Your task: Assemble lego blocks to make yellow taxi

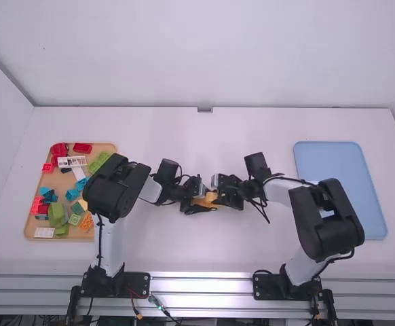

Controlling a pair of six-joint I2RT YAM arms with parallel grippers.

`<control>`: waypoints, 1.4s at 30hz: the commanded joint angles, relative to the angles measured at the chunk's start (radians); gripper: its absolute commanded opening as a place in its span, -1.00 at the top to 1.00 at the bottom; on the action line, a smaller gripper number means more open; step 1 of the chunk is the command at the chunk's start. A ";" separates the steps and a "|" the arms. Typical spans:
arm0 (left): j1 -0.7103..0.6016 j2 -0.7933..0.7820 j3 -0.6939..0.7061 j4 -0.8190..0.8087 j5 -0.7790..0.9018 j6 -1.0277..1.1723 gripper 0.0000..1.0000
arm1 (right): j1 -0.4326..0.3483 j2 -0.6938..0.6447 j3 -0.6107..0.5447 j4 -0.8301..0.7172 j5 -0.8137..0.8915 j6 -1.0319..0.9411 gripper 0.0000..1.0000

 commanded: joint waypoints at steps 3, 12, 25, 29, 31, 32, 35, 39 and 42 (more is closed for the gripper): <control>-0.002 0.014 -0.013 -0.034 -0.085 -0.029 -0.28 | -0.003 -0.012 0.000 -0.006 0.000 -0.015 0.78; 0.010 0.014 -0.037 -0.031 -0.136 -0.030 -0.18 | -0.002 0.070 0.000 0.050 0.020 0.025 0.81; 0.006 0.014 -0.037 -0.031 -0.157 -0.034 -0.20 | 0.000 0.071 0.001 0.047 0.025 0.018 0.79; 0.006 0.014 -0.037 -0.030 -0.157 -0.033 -0.22 | -0.003 0.071 0.001 0.046 0.024 0.018 0.74; 0.004 0.014 -0.037 -0.031 -0.157 -0.033 -0.23 | -0.003 0.071 0.001 0.046 0.024 0.018 0.66; 0.004 0.014 -0.037 -0.031 -0.157 -0.033 -0.23 | -0.002 0.071 0.001 0.047 0.024 0.018 0.65; 0.004 0.014 -0.037 -0.031 -0.149 -0.032 -0.25 | -0.002 0.071 0.001 0.048 0.024 0.018 0.55; 0.005 0.014 -0.037 -0.038 -0.149 -0.032 -0.22 | -0.002 0.071 0.001 0.051 0.024 0.018 0.53; 0.005 0.014 -0.037 -0.055 -0.150 -0.019 -0.22 | -0.002 0.071 0.001 0.050 0.024 0.010 0.53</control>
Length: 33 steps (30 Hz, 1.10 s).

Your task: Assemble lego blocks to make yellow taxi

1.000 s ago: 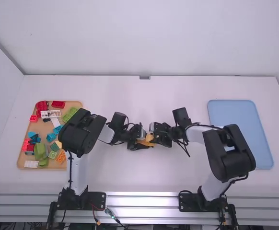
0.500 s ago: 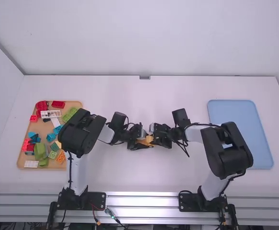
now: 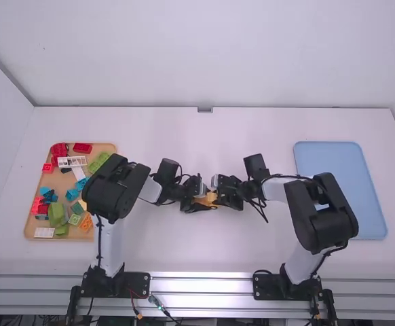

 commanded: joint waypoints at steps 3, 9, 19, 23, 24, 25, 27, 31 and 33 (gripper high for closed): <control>0.002 0.025 -0.035 -0.059 -0.117 -0.002 -0.22 | -0.001 0.008 0.001 -0.002 -0.006 -0.008 0.51; 0.002 0.025 -0.035 -0.059 -0.116 -0.002 -0.22 | -0.001 0.008 0.001 -0.002 -0.010 -0.008 0.51; 0.002 0.025 -0.035 -0.063 -0.075 0.024 -0.23 | -0.001 0.008 0.001 -0.002 -0.014 -0.007 0.50; 0.002 0.025 -0.035 -0.061 -0.074 0.024 -0.23 | 0.006 0.008 0.001 -0.002 -0.021 -0.007 0.50; 0.002 0.025 -0.035 -0.060 -0.075 0.024 -0.23 | 0.008 0.008 0.001 -0.002 -0.020 -0.007 0.50; 0.002 0.025 -0.035 -0.058 -0.075 0.024 -0.23 | 0.017 0.008 0.001 0.001 -0.015 -0.008 0.50; 0.002 0.025 -0.035 -0.058 -0.075 0.021 -0.24 | 0.033 0.008 0.001 0.006 -0.005 -0.006 0.50; 0.002 0.025 -0.035 -0.059 -0.076 0.021 -0.24 | 0.045 0.008 0.001 0.024 0.029 0.032 0.53; 0.002 0.025 -0.035 -0.059 -0.076 0.022 -0.24 | 0.043 0.008 0.001 0.024 0.040 0.041 0.55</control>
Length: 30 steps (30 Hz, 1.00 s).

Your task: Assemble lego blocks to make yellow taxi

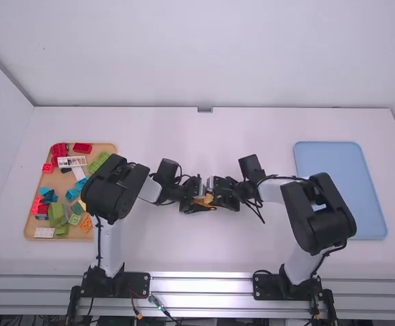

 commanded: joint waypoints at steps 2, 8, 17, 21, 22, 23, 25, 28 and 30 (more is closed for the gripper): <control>0.002 0.032 -0.035 -0.031 -0.079 -0.014 -0.23 | -0.004 0.008 0.001 -0.006 0.016 0.024 0.55; 0.002 0.032 -0.035 -0.031 -0.079 -0.014 -0.23 | -0.004 0.008 0.001 0.001 0.049 0.052 0.56; 0.002 0.032 -0.035 -0.032 -0.095 -0.015 -0.23 | -0.005 0.008 0.001 -0.004 0.065 0.055 0.59; 0.002 0.032 -0.035 -0.037 -0.101 -0.015 -0.23 | -0.021 0.008 0.001 -0.007 0.065 0.055 0.59; 0.002 0.032 -0.035 -0.038 -0.101 -0.015 -0.23 | -0.025 0.008 0.001 -0.010 0.065 0.055 0.58; 0.002 0.032 -0.035 -0.039 -0.102 -0.016 -0.23 | -0.031 0.008 0.001 -0.014 0.064 0.055 0.58; 0.002 0.032 -0.035 -0.038 -0.103 -0.016 -0.23 | -0.032 0.008 0.001 -0.022 0.064 0.055 0.58; 0.002 0.032 -0.035 -0.034 -0.101 -0.015 -0.23 | -0.026 0.008 0.001 -0.025 0.064 0.045 0.58; 0.002 0.032 -0.035 -0.034 -0.101 -0.015 -0.23 | -0.017 0.008 0.001 -0.021 0.064 0.044 0.59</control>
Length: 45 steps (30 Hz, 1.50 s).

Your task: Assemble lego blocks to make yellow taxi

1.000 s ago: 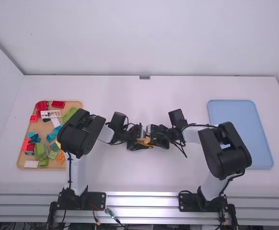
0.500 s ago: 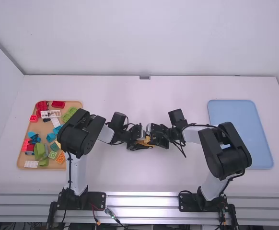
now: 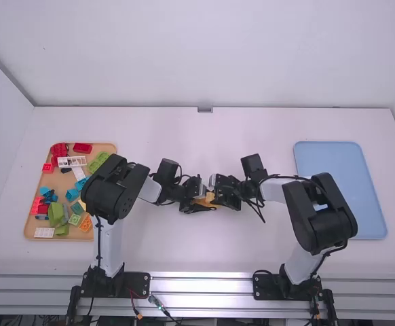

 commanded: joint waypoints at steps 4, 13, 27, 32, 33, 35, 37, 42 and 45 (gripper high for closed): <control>0.002 0.032 -0.035 -0.032 -0.101 -0.016 -0.23 | 0.020 0.008 0.001 -0.018 0.071 0.003 0.59; 0.002 0.032 -0.035 -0.032 -0.102 -0.019 -0.23 | 0.020 0.008 0.001 -0.024 0.085 0.007 0.59; 0.002 0.032 -0.035 -0.033 -0.101 -0.019 -0.23 | -0.001 0.008 0.001 -0.023 0.109 0.026 0.61; 0.002 0.032 -0.035 -0.035 -0.101 -0.018 -0.23 | -0.001 0.008 0.001 -0.017 0.107 0.022 0.60; 0.002 0.032 -0.035 -0.036 -0.101 -0.019 -0.23 | -0.001 0.008 0.001 -0.015 0.109 0.022 0.60; 0.002 0.032 -0.035 -0.035 -0.101 -0.019 -0.23 | -0.001 0.008 0.001 -0.009 0.112 0.022 0.62; 0.002 0.032 -0.035 -0.036 -0.101 -0.019 -0.23 | -0.003 0.008 0.001 -0.001 0.114 0.022 0.62; 0.002 0.032 -0.035 -0.040 -0.101 -0.018 -0.23 | -0.014 0.008 0.001 0.001 0.114 0.022 0.62; 0.002 0.032 -0.035 -0.040 -0.101 -0.018 -0.23 | -0.011 0.008 0.001 0.001 0.115 0.022 0.62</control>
